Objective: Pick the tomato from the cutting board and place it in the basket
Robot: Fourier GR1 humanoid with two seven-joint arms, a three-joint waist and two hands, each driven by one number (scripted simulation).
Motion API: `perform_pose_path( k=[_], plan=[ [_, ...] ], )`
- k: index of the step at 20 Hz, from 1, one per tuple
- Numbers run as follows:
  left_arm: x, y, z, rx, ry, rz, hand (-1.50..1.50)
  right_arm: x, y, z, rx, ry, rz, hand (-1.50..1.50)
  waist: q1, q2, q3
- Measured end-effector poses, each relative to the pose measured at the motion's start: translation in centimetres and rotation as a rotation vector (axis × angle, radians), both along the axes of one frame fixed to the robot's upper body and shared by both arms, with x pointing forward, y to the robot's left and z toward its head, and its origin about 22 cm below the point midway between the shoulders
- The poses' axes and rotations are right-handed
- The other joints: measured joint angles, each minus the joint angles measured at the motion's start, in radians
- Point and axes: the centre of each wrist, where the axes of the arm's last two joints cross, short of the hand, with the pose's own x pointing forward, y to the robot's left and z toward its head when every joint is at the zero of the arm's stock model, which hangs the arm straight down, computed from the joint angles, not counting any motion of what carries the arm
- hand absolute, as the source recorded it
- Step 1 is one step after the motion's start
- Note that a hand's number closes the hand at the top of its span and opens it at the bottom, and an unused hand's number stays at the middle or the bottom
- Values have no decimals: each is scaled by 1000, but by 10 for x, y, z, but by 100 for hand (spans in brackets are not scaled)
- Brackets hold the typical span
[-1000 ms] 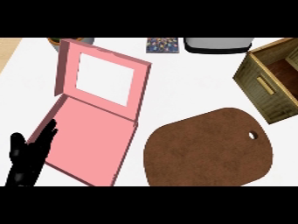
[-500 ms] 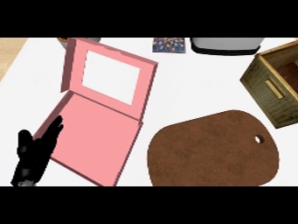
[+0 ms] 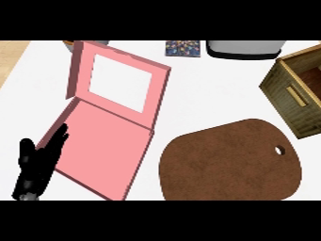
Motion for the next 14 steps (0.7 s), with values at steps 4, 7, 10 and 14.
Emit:
perform_pose_path(
  k=[4, 7, 10, 14],
  plan=[
    [-1, -1, -2, 9, 0, 7, 0, 20, -10, -21, 64, 25, 1, 150, -4, -2, 2],
    [-2, 1, -2, 7, 5, 13, 0, 31, -15, -38, 87, 34, 9, 150, -9, -3, 2],
    [-4, 1, -3, 13, -1, 13, 0, 40, -22, -50, 96, 37, 13, 150, -12, -4, 2],
    [-4, -1, 1, 13, -3, 12, 0, 38, -34, -61, -35, 49, -109, 150, -9, 0, 1]
  ],
)
